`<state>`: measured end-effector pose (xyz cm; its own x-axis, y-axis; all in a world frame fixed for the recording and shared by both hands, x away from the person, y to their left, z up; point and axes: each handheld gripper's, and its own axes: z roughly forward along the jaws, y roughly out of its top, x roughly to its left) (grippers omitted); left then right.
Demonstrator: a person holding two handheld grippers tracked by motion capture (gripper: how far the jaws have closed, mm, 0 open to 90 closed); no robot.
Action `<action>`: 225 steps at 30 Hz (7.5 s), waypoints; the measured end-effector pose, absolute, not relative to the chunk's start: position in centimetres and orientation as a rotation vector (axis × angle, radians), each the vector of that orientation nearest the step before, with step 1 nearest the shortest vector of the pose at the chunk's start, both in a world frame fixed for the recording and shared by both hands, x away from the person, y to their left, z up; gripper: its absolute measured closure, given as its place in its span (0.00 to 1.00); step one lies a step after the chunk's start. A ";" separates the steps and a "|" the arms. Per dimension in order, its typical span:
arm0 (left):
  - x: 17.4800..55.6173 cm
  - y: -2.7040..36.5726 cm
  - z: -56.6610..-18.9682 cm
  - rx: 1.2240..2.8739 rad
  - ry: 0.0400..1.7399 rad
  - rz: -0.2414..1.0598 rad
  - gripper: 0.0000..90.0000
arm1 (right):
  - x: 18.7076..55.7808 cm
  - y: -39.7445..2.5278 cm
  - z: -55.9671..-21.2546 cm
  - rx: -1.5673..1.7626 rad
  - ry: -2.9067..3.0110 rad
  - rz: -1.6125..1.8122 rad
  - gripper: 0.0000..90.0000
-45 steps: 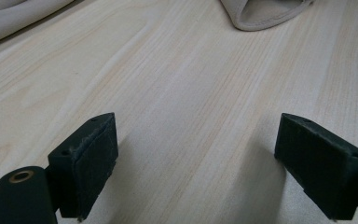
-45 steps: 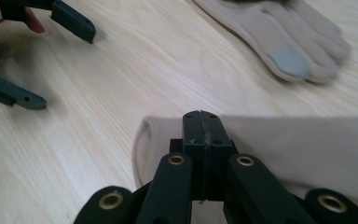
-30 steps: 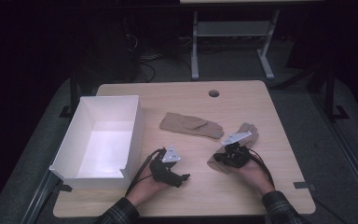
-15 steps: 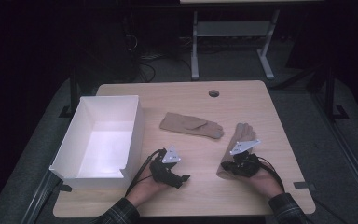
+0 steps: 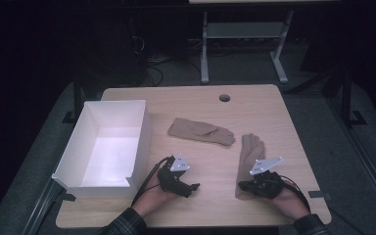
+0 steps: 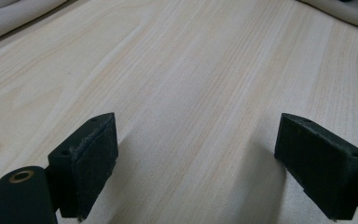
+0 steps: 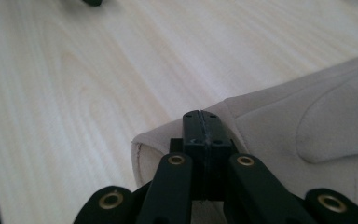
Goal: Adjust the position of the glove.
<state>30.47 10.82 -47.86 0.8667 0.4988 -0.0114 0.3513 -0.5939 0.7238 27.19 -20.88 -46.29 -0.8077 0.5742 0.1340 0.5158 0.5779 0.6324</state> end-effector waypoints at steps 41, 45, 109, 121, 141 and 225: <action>30.5 10.9 -47.8 2.276 0.602 0.249 0.14 | 31.0 -29.3 -47.2 1.314 2.217 0.974 0.38; 30.6 10.9 -47.8 2.279 0.593 0.244 0.14 | 31.3 -29.6 -47.8 1.365 2.175 0.925 0.30; 43.4 8.1 -46.0 2.321 0.931 0.405 1.00 | 31.4 -29.9 -48.3 1.379 2.165 0.961 0.20; 40.8 8.0 -45.7 2.340 0.928 0.285 1.00 | 31.4 -29.9 -48.3 1.371 2.174 0.964 0.20; 34.9 7.6 -45.6 2.386 0.735 0.072 0.99 | 31.4 -29.9 -48.3 1.371 2.173 0.965 0.20; 37.2 7.3 -46.3 2.257 0.820 0.031 0.97 | 31.4 -29.9 -48.2 1.346 2.189 0.978 0.28</action>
